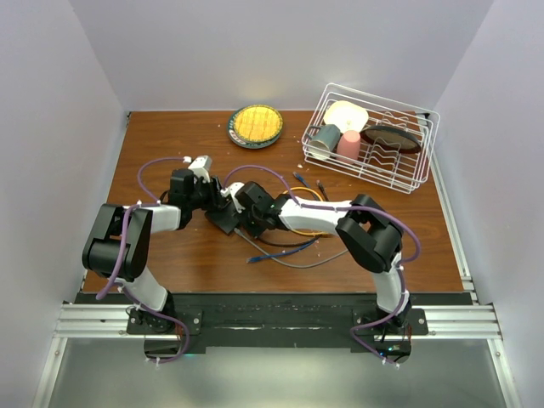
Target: Insert the plug into the switch port
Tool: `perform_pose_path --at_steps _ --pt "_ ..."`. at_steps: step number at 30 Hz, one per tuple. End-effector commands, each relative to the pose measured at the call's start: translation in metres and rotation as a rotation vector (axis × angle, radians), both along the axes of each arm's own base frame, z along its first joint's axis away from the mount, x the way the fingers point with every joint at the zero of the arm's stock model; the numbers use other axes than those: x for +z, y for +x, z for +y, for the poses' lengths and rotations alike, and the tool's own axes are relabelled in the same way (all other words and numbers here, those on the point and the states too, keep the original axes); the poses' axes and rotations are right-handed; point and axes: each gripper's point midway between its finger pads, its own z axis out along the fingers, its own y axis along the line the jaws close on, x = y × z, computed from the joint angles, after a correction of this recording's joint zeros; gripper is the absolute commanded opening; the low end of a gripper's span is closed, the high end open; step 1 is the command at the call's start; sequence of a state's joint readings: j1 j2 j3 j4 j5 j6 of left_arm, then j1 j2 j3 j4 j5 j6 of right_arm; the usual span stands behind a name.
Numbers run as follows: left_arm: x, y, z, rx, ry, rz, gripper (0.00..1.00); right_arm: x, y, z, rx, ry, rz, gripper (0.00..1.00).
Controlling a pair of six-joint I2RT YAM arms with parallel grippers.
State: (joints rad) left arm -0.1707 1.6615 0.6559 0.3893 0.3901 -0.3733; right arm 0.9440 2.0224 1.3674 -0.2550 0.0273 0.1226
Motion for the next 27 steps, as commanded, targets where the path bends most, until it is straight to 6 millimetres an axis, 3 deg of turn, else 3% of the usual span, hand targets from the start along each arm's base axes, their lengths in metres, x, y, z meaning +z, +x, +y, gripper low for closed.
perform_pose_path --at_steps 1,10,18,27 --pt "-0.022 -0.070 -0.045 -0.203 -0.098 0.217 0.43 0.105 0.068 0.076 0.003 0.361 -0.288 0.00" --pt "-0.037 -0.091 -0.049 -0.217 -0.117 0.286 0.40 0.139 0.089 0.078 -0.026 0.478 -0.353 0.00" --pt "-0.038 -0.104 -0.058 -0.228 -0.164 0.339 0.39 0.163 0.092 0.085 -0.004 0.551 -0.390 0.00" --pt "-0.041 -0.125 -0.076 -0.284 -0.162 0.370 0.39 0.167 0.091 0.102 0.062 0.561 -0.359 0.00"
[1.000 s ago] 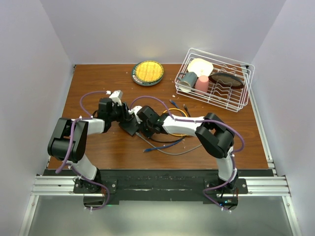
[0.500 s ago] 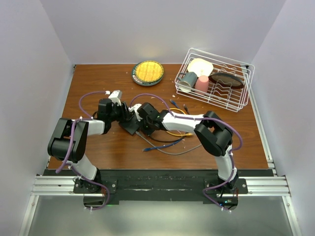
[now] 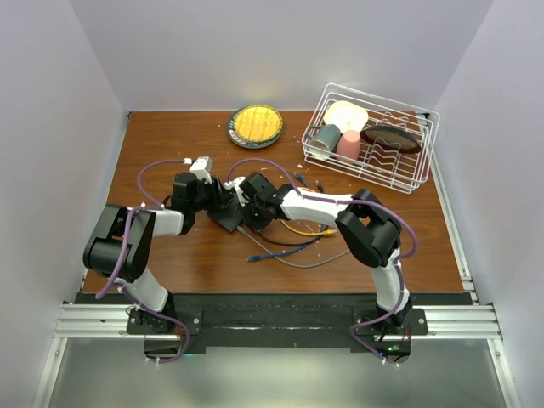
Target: Insert the plug into the switch port
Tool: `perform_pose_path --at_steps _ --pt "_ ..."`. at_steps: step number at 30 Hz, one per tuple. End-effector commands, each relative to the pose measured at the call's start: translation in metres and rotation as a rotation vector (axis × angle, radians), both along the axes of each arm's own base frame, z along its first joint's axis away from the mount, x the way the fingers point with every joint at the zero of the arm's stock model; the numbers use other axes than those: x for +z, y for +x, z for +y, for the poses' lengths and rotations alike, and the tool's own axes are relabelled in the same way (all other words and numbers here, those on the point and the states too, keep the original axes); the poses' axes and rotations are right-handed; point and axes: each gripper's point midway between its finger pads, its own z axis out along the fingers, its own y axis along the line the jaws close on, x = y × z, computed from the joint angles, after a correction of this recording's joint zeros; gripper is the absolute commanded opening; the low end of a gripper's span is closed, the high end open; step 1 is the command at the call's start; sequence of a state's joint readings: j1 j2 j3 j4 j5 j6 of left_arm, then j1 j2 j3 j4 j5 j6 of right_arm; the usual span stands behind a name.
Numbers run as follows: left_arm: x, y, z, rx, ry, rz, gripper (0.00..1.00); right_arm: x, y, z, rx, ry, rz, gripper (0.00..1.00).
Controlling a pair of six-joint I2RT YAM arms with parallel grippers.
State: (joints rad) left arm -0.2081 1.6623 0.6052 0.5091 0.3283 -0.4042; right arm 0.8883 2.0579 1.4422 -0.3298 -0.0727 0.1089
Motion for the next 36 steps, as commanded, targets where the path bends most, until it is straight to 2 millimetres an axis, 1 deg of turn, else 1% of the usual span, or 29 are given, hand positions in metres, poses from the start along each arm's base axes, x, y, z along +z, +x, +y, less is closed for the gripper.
perform_pose_path --at_steps 1,6,7,8,10,12,13,14,15,16,18,20,21,22,24,25,27,28,30,31,32,36 --pt "-0.040 -0.127 -0.070 -0.320 -0.159 0.422 0.39 0.168 0.082 0.106 0.023 0.553 -0.433 0.00" --pt "-0.037 -0.133 -0.071 -0.333 -0.168 0.426 0.38 0.166 0.083 0.104 0.002 0.540 -0.430 0.00" --pt "-0.036 -0.133 -0.071 -0.333 -0.169 0.422 0.38 0.168 0.085 0.105 -0.003 0.542 -0.430 0.00" --pt "-0.035 -0.134 -0.071 -0.328 -0.176 0.430 0.37 0.163 0.084 0.104 -0.002 0.521 -0.412 0.00" --pt "-0.035 -0.133 -0.071 -0.319 -0.174 0.438 0.38 0.161 0.084 0.105 0.000 0.511 -0.403 0.00" --pt "-0.036 -0.133 -0.070 -0.304 -0.174 0.447 0.43 0.156 0.082 0.102 -0.002 0.500 -0.395 0.00" --pt "-0.039 -0.132 -0.067 -0.282 -0.156 0.456 0.44 0.151 0.080 0.099 -0.001 0.488 -0.387 0.00" --pt "-0.040 -0.130 -0.065 -0.268 -0.148 0.456 0.48 0.152 0.078 0.097 0.000 0.488 -0.385 0.00" --pt "-0.040 -0.128 -0.064 -0.257 -0.143 0.455 0.49 0.149 0.076 0.095 0.004 0.482 -0.380 0.00" --pt "-0.042 -0.127 -0.062 -0.242 -0.136 0.453 0.50 0.140 0.072 0.092 0.011 0.469 -0.362 0.00" --pt "-0.043 -0.125 -0.060 -0.224 -0.138 0.453 0.53 0.133 0.062 0.090 0.043 0.457 -0.334 0.01" --pt "-0.043 -0.122 -0.057 -0.206 -0.136 0.443 0.60 0.120 0.050 0.088 0.080 0.441 -0.284 0.02" --pt "-0.044 -0.120 -0.054 -0.192 -0.134 0.442 0.61 0.117 0.046 0.087 0.093 0.440 -0.273 0.03" --pt "-0.044 -0.117 -0.052 -0.181 -0.132 0.436 0.61 0.107 0.040 0.083 0.099 0.426 -0.251 0.06" --pt "-0.043 -0.110 -0.045 -0.155 -0.134 0.427 0.63 0.100 0.034 0.079 0.103 0.413 -0.235 0.09" --pt "-0.043 -0.107 -0.043 -0.145 -0.132 0.423 0.64 0.091 0.031 0.075 0.103 0.397 -0.219 0.11" --pt "-0.041 -0.099 -0.036 -0.121 -0.127 0.411 0.66 0.086 0.025 0.071 0.113 0.390 -0.203 0.13" --pt "-0.040 -0.096 -0.033 -0.117 -0.116 0.408 0.67 0.079 0.022 0.068 0.116 0.379 -0.191 0.19" --pt "-0.039 -0.087 -0.023 -0.082 -0.111 0.401 0.69 0.079 0.018 0.064 0.121 0.375 -0.188 0.25" --pt "-0.037 -0.082 -0.020 -0.073 -0.106 0.388 0.70 0.073 0.015 0.060 0.119 0.361 -0.182 0.30" --pt "-0.035 -0.077 -0.014 -0.054 -0.109 0.382 0.71 0.072 0.014 0.058 0.116 0.354 -0.184 0.32" --pt "-0.023 -0.062 -0.003 -0.018 -0.079 0.346 0.73 0.066 0.016 0.041 0.071 0.300 -0.202 0.43"
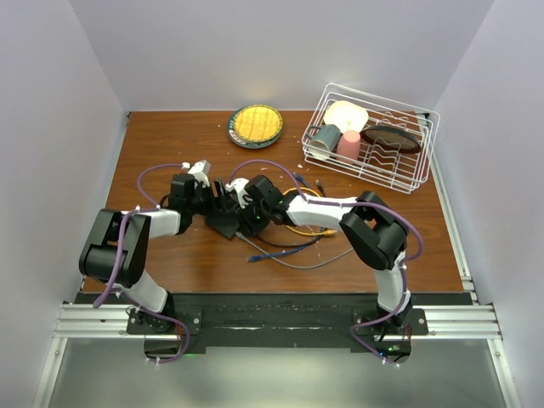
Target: Insert the plug into the switch port
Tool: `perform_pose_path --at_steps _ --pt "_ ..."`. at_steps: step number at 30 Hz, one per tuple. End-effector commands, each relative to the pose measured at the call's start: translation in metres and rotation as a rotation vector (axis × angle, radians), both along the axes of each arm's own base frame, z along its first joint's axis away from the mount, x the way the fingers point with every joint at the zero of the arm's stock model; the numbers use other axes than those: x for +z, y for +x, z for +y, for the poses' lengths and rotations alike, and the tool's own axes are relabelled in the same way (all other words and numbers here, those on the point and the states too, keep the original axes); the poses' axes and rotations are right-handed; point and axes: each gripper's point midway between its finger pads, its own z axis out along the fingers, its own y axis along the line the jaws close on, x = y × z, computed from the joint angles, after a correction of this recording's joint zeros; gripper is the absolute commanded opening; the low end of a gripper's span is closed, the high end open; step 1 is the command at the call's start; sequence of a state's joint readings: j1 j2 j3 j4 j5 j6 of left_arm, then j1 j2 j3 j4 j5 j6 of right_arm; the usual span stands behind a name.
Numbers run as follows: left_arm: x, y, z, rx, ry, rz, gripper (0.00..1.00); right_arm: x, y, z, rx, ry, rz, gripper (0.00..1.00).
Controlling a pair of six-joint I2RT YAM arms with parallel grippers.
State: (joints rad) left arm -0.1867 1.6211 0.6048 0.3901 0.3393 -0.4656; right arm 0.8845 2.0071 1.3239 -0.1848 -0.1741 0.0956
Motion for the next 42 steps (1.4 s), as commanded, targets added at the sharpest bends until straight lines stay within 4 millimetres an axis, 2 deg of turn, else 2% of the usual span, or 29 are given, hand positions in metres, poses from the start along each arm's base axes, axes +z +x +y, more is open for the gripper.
perform_pose_path --at_steps 1,5,6,9,12,17,21,26,34,38,42 --pt "-0.013 -0.041 -0.009 -0.062 -0.038 0.213 0.74 0.065 0.029 0.031 -0.014 0.189 -0.200 0.45" --pt "0.002 -0.029 -0.003 -0.044 0.007 0.172 0.76 0.070 0.036 0.015 -0.081 0.142 -0.234 0.57" --pt "0.007 -0.027 0.000 -0.036 0.021 0.162 0.76 0.070 0.038 0.010 -0.096 0.132 -0.241 0.63" --pt "0.023 -0.021 0.003 -0.028 0.042 0.112 0.76 0.082 0.040 -0.001 -0.147 0.126 -0.272 0.73" --pt "0.033 -0.021 0.002 -0.035 0.038 0.082 0.77 0.095 0.046 -0.014 -0.210 0.118 -0.312 0.77" --pt "0.046 -0.021 -0.002 -0.054 0.020 0.049 0.77 0.103 0.056 -0.040 -0.319 0.089 -0.339 0.84" --pt "0.051 -0.022 -0.001 -0.062 0.026 0.047 0.76 0.097 0.068 -0.070 -0.410 0.063 -0.331 0.85" --pt "0.060 -0.024 -0.006 -0.078 0.017 0.025 0.76 0.093 0.082 -0.097 -0.495 0.048 -0.318 0.85" --pt "0.067 -0.025 -0.015 -0.108 0.004 0.011 0.75 0.072 0.095 -0.117 -0.562 -0.049 -0.310 0.85" --pt "0.064 -0.027 -0.019 -0.124 0.005 0.020 0.75 0.068 0.119 -0.131 -0.629 -0.046 -0.297 0.85" --pt "0.060 -0.029 -0.020 -0.129 0.005 0.026 0.75 0.070 0.147 -0.133 -0.669 -0.044 -0.307 0.83"
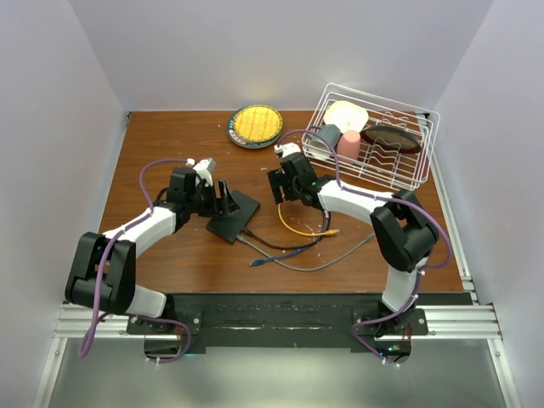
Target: Insert the plug into the switch port
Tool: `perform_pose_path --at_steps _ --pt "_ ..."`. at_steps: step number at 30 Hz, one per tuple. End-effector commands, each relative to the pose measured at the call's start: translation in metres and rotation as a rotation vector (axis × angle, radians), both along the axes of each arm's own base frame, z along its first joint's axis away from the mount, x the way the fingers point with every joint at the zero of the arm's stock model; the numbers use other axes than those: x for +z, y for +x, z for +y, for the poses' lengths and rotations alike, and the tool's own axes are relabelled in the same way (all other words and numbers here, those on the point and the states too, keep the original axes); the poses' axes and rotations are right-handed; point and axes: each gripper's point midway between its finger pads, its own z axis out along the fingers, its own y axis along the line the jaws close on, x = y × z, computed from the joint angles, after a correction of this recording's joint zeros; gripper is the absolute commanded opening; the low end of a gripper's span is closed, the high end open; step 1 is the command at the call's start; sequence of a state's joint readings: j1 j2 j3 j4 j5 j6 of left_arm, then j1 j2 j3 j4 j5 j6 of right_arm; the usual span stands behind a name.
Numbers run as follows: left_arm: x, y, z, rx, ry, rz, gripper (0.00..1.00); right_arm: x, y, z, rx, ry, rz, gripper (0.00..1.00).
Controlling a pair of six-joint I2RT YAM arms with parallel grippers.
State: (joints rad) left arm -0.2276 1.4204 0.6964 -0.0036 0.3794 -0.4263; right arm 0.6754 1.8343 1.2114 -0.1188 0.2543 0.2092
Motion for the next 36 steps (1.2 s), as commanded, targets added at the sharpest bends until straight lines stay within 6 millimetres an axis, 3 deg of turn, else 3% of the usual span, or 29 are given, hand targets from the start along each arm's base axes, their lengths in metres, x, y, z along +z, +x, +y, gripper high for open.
perform_pose_path --at_steps 1,6,12,18,22,26,29,36 --pt "0.018 0.007 -0.008 -0.036 -0.021 -0.056 0.75 0.016 0.039 -0.007 -0.085 0.017 -0.046 0.82" --pt "0.016 0.006 -0.008 -0.036 -0.021 -0.046 0.74 0.015 0.066 -0.009 -0.114 0.020 -0.049 0.82" --pt "0.015 0.006 -0.008 -0.035 -0.020 -0.043 0.74 -0.012 0.085 -0.026 -0.138 -0.012 -0.002 0.78" --pt "0.012 0.007 -0.009 -0.035 -0.022 -0.035 0.73 -0.028 0.087 -0.040 -0.138 -0.001 0.040 0.63" --pt "0.009 0.007 -0.009 -0.035 -0.022 -0.030 0.73 -0.039 0.085 -0.045 -0.137 -0.003 0.065 0.44" --pt "0.008 0.006 -0.009 -0.037 -0.022 -0.025 0.73 -0.047 0.083 -0.046 -0.128 0.004 0.082 0.14" --pt "0.005 0.006 -0.009 -0.034 -0.018 -0.021 0.73 -0.045 0.084 -0.042 -0.109 0.015 0.077 0.03" --pt "0.004 0.004 -0.007 -0.028 -0.015 -0.020 0.73 -0.021 0.084 -0.041 -0.082 0.045 0.017 0.00"
